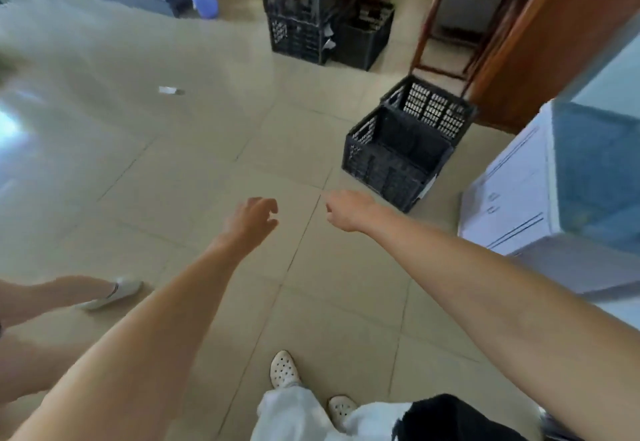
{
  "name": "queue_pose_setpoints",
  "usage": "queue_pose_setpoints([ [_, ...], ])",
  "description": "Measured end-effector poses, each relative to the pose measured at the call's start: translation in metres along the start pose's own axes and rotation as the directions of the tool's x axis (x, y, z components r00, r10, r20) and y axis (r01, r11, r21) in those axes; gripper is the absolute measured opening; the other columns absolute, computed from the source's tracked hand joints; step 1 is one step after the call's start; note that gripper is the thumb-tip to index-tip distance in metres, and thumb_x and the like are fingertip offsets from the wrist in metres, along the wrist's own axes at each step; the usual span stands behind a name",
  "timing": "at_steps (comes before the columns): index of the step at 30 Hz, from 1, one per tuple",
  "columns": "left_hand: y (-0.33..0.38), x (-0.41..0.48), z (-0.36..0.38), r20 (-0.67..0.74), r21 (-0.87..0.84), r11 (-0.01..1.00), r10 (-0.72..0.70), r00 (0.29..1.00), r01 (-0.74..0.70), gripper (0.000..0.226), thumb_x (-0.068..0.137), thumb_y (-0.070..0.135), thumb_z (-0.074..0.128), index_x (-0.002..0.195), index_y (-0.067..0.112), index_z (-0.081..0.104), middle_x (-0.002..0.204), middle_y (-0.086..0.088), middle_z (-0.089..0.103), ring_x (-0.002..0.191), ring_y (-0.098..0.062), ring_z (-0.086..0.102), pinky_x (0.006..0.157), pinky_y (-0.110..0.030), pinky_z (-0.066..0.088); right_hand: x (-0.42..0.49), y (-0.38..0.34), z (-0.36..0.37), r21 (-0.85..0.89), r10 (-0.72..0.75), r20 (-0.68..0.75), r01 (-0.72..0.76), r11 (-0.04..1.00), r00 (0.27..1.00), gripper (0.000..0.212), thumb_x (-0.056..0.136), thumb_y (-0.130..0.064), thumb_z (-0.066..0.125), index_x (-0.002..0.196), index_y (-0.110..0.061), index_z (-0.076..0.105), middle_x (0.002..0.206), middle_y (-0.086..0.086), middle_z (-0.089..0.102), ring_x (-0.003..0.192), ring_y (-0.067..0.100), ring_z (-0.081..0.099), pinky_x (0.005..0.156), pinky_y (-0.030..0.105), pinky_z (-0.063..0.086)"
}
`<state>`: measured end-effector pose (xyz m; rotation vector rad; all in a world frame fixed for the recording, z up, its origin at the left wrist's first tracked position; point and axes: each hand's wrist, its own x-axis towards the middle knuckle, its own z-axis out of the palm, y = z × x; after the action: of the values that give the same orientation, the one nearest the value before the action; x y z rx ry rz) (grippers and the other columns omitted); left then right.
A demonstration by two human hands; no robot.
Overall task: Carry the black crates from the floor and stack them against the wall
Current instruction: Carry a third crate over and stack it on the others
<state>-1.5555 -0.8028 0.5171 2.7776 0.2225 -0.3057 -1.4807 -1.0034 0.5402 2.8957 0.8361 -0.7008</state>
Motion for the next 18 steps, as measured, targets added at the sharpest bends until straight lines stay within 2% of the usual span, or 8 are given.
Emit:
queue_pose_setpoints([
  [4, 0.032, 0.094, -0.024, 0.059, 0.110, 0.974, 0.194, 0.979, -0.199, 0.025, 0.093, 0.027, 0.060, 0.117, 0.021, 0.062, 0.118, -0.004, 0.063, 0.104, -0.028, 0.061, 0.084, -0.036, 0.049, 0.025, 0.054, -0.025, 0.092, 0.182, -0.035, -0.178, 0.980, 0.983, 0.027, 0.095, -0.019, 0.043, 0.118, -0.014, 0.057, 0.121, 0.011, 0.061, 0.112, 0.031, 0.058, 0.076, 0.036, 0.037],
  [7, 0.067, 0.158, -0.031, 0.094, 0.130, 0.934, 0.322, 0.942, -0.332, 0.025, 0.093, 0.025, 0.060, 0.117, 0.018, 0.062, 0.116, -0.006, 0.063, 0.104, -0.029, 0.060, 0.087, -0.036, 0.047, 0.037, 0.091, -0.036, 0.138, 0.307, -0.046, -0.298, 0.944, 0.951, 0.024, 0.093, -0.012, 0.043, 0.111, -0.014, 0.058, 0.113, 0.010, 0.063, 0.104, 0.031, 0.061, 0.072, 0.036, 0.039],
  [9, 0.092, 0.196, -0.029, 0.126, 0.137, 0.905, 0.387, 0.913, -0.403, 0.025, 0.093, 0.025, 0.059, 0.117, 0.018, 0.062, 0.116, -0.006, 0.063, 0.105, -0.029, 0.060, 0.087, -0.037, 0.047, 0.047, 0.117, -0.033, 0.170, 0.367, -0.014, -0.360, 0.917, 0.930, 0.016, 0.093, -0.009, 0.042, 0.099, -0.015, 0.056, 0.102, 0.009, 0.062, 0.096, 0.032, 0.060, 0.071, 0.036, 0.039],
  [10, 0.105, 0.214, -0.026, 0.147, 0.135, 0.890, 0.416, 0.897, -0.435, 0.025, 0.093, 0.025, 0.059, 0.117, 0.019, 0.062, 0.116, -0.005, 0.063, 0.105, -0.029, 0.060, 0.087, -0.037, 0.047, 0.053, 0.131, -0.030, 0.185, 0.395, 0.002, -0.389, 0.903, 0.919, 0.012, 0.093, -0.007, 0.041, 0.090, -0.015, 0.051, 0.092, 0.008, 0.059, 0.089, 0.032, 0.059, 0.070, 0.036, 0.039],
  [12, 0.130, 0.248, -0.018, 0.193, 0.135, 0.859, 0.467, 0.863, -0.495, 0.025, 0.093, 0.025, 0.058, 0.117, 0.020, 0.062, 0.116, -0.004, 0.063, 0.104, -0.028, 0.061, 0.087, -0.039, 0.049, 0.066, 0.159, -0.026, 0.217, 0.447, 0.028, -0.442, 0.870, 0.894, 0.022, 0.093, -0.004, 0.040, 0.075, -0.017, 0.040, 0.076, 0.004, 0.049, 0.079, 0.030, 0.053, 0.067, 0.036, 0.038],
  [15, 0.160, 0.298, -0.010, 0.251, 0.170, 0.803, 0.525, 0.813, -0.571, 0.023, 0.093, 0.023, 0.058, 0.114, 0.019, 0.063, 0.113, -0.005, 0.064, 0.101, -0.028, 0.061, 0.087, -0.043, 0.050, 0.089, 0.203, -0.022, 0.253, 0.491, 0.060, -0.489, 0.835, 0.869, 0.023, 0.094, -0.004, 0.040, 0.075, -0.017, 0.039, 0.071, 0.005, 0.045, 0.069, 0.027, 0.050, 0.060, 0.034, 0.039],
  [18, 0.192, 0.360, -0.007, 0.302, 0.214, 0.769, 0.534, 0.790, -0.602, 0.023, 0.092, 0.020, 0.057, 0.114, 0.018, 0.062, 0.112, -0.006, 0.064, 0.101, -0.029, 0.062, 0.086, -0.043, 0.050, 0.123, 0.253, -0.026, 0.296, 0.516, 0.091, -0.518, 0.802, 0.852, 0.025, 0.095, -0.008, 0.042, 0.072, -0.016, 0.038, 0.069, 0.005, 0.044, 0.066, 0.025, 0.049, 0.064, 0.035, 0.042],
])
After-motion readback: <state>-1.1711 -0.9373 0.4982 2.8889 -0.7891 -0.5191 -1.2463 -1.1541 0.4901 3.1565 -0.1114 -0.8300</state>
